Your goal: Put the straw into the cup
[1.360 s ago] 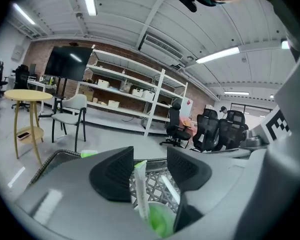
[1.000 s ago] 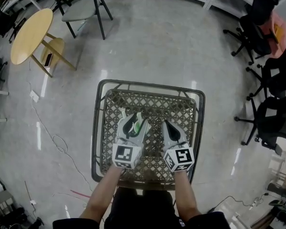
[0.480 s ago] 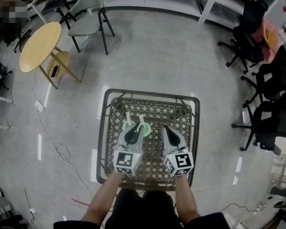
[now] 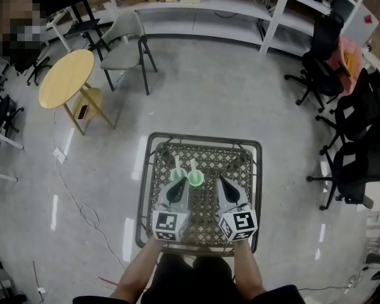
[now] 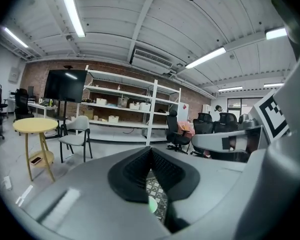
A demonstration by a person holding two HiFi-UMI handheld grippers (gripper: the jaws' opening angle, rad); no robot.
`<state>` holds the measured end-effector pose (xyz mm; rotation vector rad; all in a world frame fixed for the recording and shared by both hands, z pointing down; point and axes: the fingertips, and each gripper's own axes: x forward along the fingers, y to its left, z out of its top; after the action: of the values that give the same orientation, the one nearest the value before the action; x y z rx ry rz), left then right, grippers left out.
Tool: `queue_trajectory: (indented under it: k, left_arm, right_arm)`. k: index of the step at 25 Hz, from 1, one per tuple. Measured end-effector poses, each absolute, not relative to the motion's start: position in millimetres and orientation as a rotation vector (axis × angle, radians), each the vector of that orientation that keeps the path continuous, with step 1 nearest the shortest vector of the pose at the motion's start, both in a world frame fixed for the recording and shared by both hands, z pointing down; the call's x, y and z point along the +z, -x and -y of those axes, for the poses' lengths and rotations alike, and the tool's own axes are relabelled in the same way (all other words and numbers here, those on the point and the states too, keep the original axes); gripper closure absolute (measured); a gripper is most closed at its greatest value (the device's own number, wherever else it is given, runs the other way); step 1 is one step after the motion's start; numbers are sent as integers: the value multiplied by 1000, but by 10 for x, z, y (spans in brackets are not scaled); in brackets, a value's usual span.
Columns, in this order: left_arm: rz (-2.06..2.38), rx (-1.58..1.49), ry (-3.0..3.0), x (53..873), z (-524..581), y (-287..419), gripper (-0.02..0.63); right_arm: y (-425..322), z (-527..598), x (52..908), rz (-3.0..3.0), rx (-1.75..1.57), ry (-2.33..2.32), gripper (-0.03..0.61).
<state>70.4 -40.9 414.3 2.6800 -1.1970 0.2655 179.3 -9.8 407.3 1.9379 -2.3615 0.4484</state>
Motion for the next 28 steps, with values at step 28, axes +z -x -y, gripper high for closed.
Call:
queue_trajectory:
  k: [28]
  left_arm:
    - [1193, 254, -2725, 3591, -717, -36, 607]
  right_arm:
    - [-1312, -1041, 3454, 2364, 287, -1950, 575]
